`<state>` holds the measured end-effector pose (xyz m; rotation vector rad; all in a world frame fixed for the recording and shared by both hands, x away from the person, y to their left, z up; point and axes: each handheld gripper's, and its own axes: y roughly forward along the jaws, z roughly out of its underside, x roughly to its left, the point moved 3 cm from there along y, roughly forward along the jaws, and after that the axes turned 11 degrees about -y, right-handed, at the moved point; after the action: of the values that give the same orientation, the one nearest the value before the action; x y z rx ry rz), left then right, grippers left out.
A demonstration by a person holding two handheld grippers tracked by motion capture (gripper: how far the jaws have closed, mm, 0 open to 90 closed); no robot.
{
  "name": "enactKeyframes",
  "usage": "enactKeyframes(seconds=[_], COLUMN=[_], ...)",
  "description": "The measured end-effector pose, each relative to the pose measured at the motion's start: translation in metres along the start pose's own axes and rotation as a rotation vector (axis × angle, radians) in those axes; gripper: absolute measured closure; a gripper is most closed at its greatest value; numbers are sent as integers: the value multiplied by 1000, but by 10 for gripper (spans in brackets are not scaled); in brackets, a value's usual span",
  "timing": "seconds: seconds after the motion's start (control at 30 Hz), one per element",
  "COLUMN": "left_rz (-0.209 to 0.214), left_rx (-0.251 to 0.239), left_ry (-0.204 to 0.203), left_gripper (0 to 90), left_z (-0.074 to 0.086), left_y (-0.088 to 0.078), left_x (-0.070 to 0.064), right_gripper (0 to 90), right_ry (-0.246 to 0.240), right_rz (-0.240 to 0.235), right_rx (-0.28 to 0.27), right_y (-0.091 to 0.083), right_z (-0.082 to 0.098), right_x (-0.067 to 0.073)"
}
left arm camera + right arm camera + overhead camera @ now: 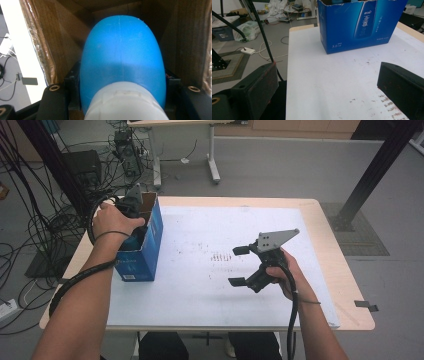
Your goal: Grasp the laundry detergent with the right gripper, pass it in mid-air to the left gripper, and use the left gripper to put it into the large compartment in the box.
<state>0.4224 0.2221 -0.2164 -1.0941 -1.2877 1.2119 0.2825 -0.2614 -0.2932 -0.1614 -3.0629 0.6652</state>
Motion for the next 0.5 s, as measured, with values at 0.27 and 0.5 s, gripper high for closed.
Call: enactKeyframes(seconds=[0.27, 0.5], left_rz=[-3, -5], left_rx=[-2, -1], left_ry=[0, 0], left_gripper=[379, 379], left_z=[1, 1], left_y=[0, 0], left_x=[-1, -2], right_gripper=[33, 33], right_ry=[-1, -1], right_rz=[-2, -1], right_rx=[-8, -8], right_y=[-1, -2], right_z=[1, 1], right_x=[0, 1])
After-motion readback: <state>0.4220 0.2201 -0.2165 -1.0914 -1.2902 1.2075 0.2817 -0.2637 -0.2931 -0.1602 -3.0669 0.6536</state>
